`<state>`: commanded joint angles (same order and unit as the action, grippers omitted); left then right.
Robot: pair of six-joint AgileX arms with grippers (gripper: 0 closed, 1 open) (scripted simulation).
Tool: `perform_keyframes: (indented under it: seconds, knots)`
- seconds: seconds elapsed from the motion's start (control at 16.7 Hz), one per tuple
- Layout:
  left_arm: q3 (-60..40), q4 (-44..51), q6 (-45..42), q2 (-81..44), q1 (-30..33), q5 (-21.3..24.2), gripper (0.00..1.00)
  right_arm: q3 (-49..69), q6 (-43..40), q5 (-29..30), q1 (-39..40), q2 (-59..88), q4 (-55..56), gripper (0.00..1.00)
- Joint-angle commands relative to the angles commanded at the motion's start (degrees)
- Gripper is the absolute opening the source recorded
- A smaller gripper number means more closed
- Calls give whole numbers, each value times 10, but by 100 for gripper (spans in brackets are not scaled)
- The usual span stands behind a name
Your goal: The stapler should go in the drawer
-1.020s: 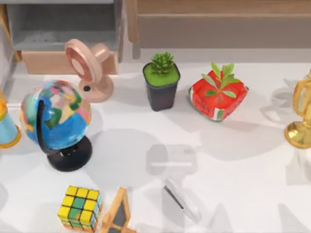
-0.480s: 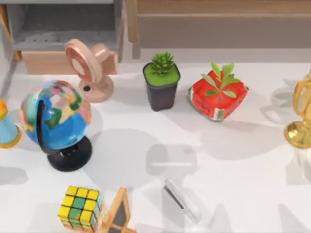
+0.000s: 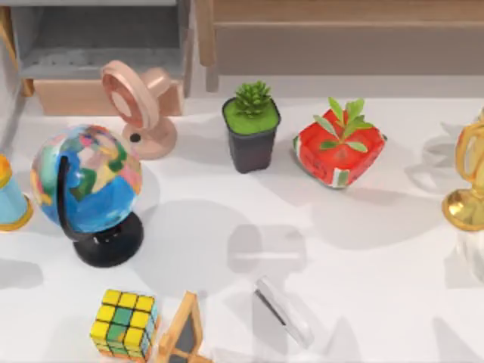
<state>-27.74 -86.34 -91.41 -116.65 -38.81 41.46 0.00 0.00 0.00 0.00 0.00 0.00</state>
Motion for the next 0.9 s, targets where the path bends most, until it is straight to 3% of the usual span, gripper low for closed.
perform_keyframes:
  seconds: [0.42, 0.9]
  knots:
    - [0, 0, 0, 0, 0, 0, 98, 0, 0, 0, 0, 0, 0, 100]
    - [0, 0, 0, 0, 0, 0, 100, 0, 0, 0, 0, 0, 0, 100]
